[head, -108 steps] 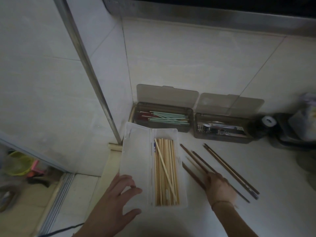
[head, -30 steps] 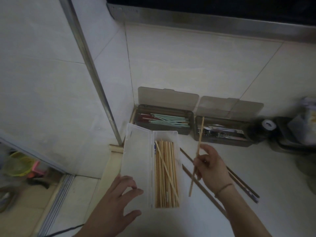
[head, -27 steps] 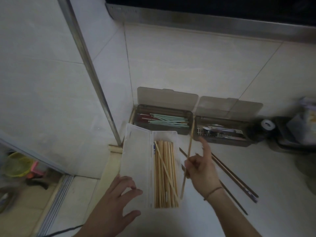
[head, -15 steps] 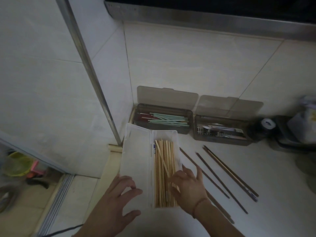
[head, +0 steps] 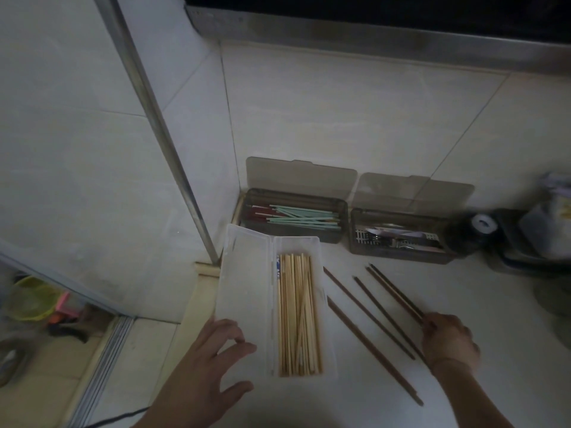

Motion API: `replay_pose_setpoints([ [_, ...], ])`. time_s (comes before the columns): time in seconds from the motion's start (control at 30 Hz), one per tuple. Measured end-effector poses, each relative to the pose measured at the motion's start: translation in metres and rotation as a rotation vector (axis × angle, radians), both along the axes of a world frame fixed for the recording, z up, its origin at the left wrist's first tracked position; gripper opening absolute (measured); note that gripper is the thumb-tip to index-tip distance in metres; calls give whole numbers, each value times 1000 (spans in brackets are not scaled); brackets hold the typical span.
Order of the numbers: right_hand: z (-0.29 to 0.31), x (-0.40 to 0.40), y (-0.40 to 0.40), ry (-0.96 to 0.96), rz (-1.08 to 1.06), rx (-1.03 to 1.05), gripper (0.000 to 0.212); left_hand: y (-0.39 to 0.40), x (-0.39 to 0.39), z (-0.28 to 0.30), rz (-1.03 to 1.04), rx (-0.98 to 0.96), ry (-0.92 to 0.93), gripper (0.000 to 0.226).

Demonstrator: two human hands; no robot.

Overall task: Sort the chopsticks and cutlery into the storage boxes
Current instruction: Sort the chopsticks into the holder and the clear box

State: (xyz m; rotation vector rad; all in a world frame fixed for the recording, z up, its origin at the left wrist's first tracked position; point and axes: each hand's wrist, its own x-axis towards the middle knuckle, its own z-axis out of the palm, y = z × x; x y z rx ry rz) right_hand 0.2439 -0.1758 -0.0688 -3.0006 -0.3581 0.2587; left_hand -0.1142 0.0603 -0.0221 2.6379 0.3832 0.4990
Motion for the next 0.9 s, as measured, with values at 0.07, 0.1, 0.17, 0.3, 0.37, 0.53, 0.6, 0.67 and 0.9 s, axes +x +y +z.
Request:
replay_pose_setpoints([
  [0.07,-2,-4,-4,-9,23,-38,24,0,0,0,5,6,4,44],
  [0.1,-1,-6,-4,-1,15,-47,24,0,0,0,7,4,5,44],
  [0.17,2,-6,-3,40,-9,-84,24,0,0,0,9,0,8,44],
  [0.3,16,-4,5,107,41,-300,28,-1,1,2,16,3,12,43],
  [0.37,23,-4,8,139,64,-352,32,-2,1,4,18,2,7,43],
  [0.53,48,-10,14,105,84,-239,21,-2,1,7,10,-5,1,43],
  [0.6,64,-16,24,89,84,133,10,-2,1,6,8,0,6,42],
  [0.67,77,-25,40,92,73,476,2,-2,1,6,9,7,16,42],
  [0.9,91,-93,105,181,367,909,65,-4,-1,4,24,-3,48,47],
])
